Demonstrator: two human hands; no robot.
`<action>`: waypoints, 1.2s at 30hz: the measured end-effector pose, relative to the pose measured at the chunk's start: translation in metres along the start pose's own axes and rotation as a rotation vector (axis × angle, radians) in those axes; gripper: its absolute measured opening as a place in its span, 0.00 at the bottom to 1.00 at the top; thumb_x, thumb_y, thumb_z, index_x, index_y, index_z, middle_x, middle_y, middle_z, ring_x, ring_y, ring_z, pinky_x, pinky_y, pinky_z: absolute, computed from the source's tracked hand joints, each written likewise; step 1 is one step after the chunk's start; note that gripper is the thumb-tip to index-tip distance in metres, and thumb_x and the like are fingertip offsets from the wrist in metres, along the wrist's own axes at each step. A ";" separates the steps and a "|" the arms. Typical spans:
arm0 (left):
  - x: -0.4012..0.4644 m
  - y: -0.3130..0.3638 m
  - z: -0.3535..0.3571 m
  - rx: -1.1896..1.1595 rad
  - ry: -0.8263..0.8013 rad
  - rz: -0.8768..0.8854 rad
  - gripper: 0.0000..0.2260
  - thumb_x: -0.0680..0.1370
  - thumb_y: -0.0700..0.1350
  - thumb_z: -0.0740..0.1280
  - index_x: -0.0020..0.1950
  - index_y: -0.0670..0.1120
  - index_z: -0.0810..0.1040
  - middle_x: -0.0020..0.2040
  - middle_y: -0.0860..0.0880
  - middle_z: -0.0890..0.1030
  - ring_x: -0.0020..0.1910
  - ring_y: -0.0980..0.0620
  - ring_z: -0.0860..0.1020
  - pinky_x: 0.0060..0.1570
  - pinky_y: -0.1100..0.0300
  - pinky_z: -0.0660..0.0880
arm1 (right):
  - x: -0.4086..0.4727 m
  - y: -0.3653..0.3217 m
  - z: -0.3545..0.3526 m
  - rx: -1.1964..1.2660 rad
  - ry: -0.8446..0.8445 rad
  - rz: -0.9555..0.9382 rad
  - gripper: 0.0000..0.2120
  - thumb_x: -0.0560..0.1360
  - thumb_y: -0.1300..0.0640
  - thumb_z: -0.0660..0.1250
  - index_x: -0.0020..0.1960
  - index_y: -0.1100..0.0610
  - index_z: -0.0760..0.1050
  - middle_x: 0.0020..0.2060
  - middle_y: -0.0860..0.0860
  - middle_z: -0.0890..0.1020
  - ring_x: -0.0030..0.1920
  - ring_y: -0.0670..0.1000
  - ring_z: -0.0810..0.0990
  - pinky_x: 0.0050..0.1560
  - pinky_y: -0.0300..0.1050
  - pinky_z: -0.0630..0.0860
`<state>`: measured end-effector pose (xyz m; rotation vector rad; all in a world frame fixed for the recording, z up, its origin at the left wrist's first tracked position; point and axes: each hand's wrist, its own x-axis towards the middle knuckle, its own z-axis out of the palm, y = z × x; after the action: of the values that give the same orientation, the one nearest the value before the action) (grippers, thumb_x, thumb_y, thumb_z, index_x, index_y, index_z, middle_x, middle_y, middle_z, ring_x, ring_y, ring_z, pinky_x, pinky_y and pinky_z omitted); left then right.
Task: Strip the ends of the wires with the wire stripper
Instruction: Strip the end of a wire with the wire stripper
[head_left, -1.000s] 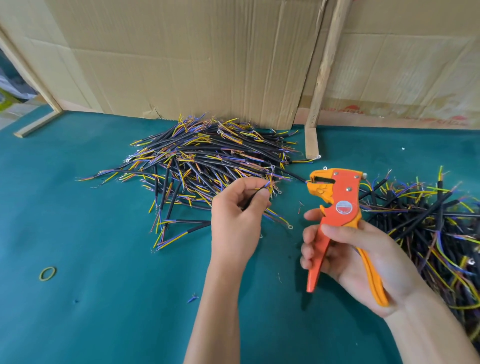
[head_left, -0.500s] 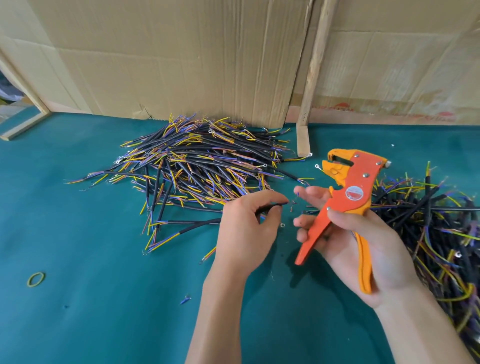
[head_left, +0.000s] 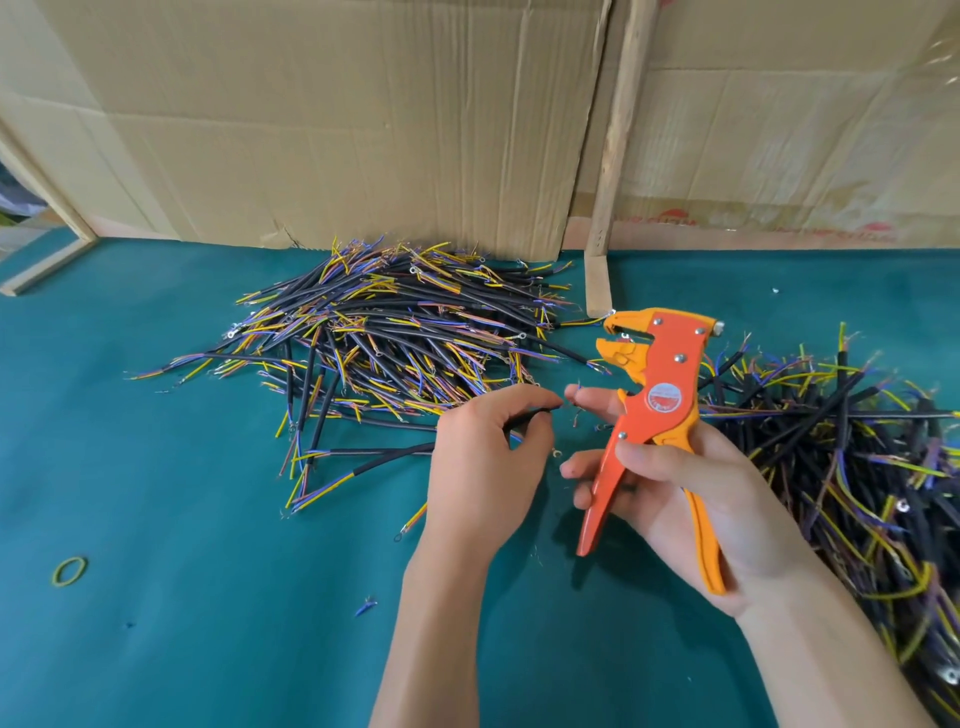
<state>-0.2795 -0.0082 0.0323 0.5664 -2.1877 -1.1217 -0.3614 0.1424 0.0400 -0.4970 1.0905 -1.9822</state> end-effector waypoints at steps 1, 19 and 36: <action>0.000 0.000 0.000 0.003 -0.004 0.002 0.11 0.77 0.38 0.69 0.49 0.53 0.86 0.40 0.60 0.84 0.37 0.64 0.78 0.39 0.72 0.69 | 0.000 0.000 0.000 -0.002 0.011 0.001 0.19 0.68 0.64 0.72 0.59 0.61 0.83 0.60 0.65 0.81 0.45 0.64 0.84 0.43 0.55 0.81; 0.002 -0.004 -0.007 -0.071 0.024 -0.065 0.09 0.75 0.38 0.70 0.44 0.51 0.86 0.35 0.58 0.83 0.35 0.61 0.78 0.40 0.62 0.73 | 0.004 -0.003 -0.020 0.224 -0.103 -0.081 0.24 0.73 0.57 0.74 0.68 0.61 0.78 0.61 0.57 0.82 0.47 0.54 0.83 0.48 0.48 0.79; 0.006 0.003 -0.011 -0.524 0.140 -0.188 0.10 0.78 0.34 0.69 0.44 0.48 0.85 0.36 0.54 0.84 0.35 0.58 0.79 0.40 0.67 0.75 | -0.004 0.001 0.007 -0.051 -0.120 0.262 0.25 0.67 0.62 0.75 0.63 0.67 0.78 0.47 0.67 0.81 0.41 0.64 0.82 0.43 0.57 0.81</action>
<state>-0.2769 -0.0164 0.0412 0.5969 -1.6507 -1.6279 -0.3538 0.1419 0.0429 -0.4686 1.0749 -1.6797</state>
